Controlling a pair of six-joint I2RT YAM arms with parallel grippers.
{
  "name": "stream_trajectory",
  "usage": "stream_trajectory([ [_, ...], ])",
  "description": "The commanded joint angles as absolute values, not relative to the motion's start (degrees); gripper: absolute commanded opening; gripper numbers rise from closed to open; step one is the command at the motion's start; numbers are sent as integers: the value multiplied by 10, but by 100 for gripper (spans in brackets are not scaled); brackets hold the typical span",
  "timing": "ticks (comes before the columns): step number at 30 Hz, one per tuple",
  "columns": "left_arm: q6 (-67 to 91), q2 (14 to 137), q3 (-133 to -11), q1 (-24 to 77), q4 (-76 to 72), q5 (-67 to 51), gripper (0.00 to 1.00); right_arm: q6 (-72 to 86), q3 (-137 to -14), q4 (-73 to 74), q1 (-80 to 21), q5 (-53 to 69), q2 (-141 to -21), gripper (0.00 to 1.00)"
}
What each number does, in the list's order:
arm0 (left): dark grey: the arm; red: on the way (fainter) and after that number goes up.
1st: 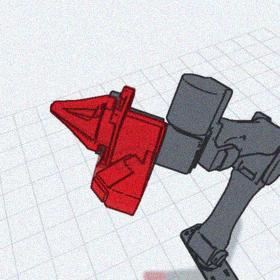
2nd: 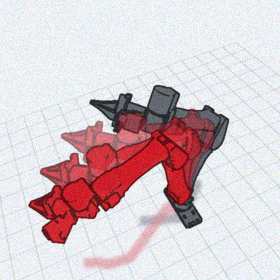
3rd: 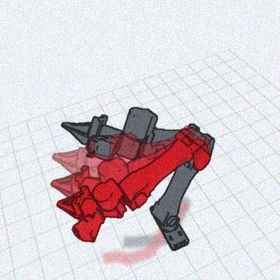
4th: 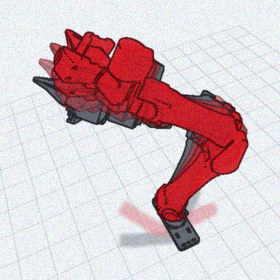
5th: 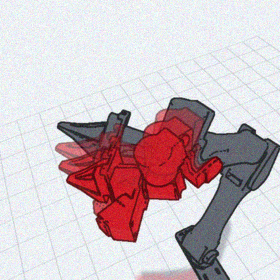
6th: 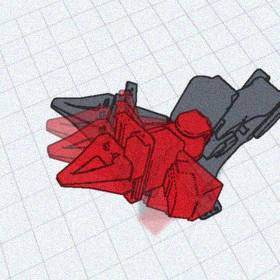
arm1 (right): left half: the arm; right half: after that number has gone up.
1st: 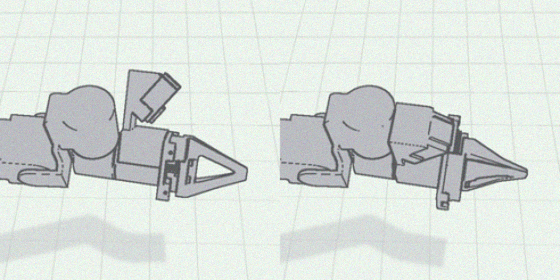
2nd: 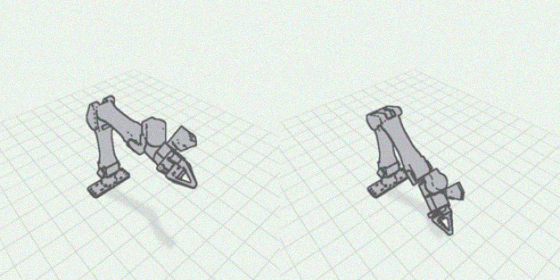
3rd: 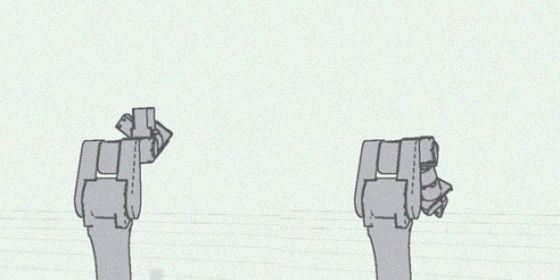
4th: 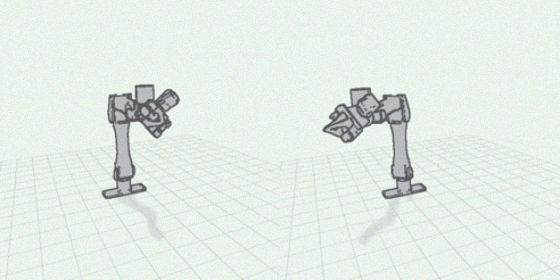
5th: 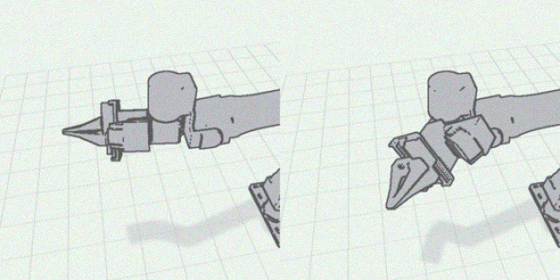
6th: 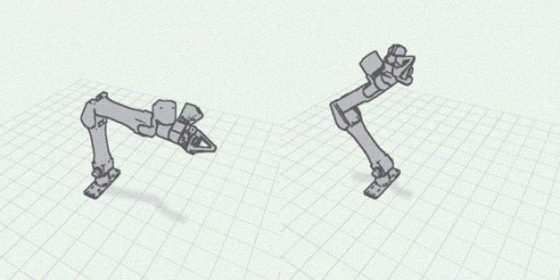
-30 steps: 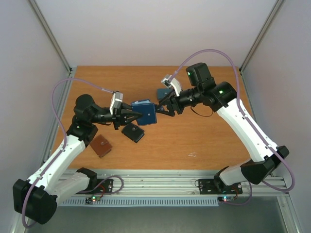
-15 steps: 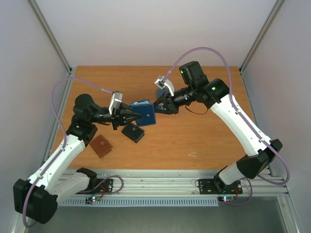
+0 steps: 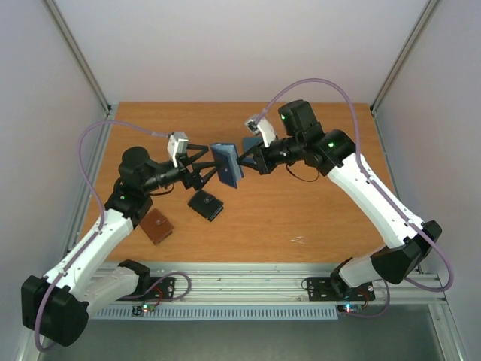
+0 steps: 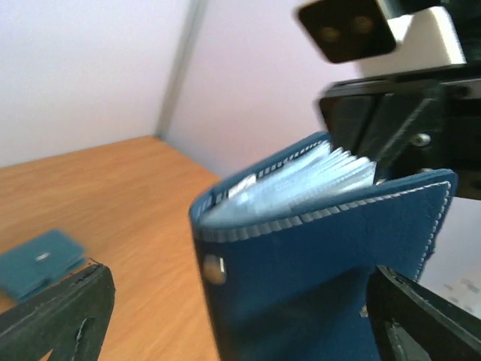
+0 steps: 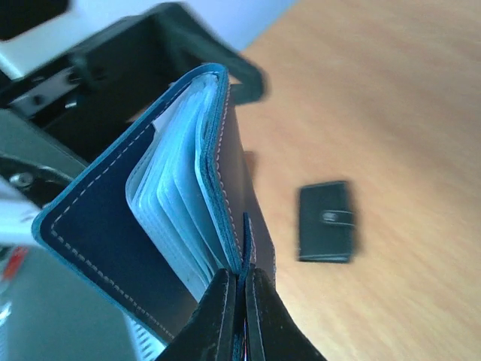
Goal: Take the credit cards out of the card holder
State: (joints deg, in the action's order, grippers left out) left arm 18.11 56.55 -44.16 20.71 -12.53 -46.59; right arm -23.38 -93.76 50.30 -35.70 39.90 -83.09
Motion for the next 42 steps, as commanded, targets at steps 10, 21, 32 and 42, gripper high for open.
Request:
stream_trajectory([
  [10,167,577,-414,210,-67,-347,97,-50,-1060,598,-424,-66,-895,1],
  [21,210,594,-418,234,-105,-281,99,-63,-1098,595,-457,-42,-926,1],
  [32,211,590,-412,234,-126,-311,81,-112,-1069,554,-454,60,-897,1],
  [42,222,582,-408,233,-139,-349,31,-141,-989,494,-415,195,-839,1],
])
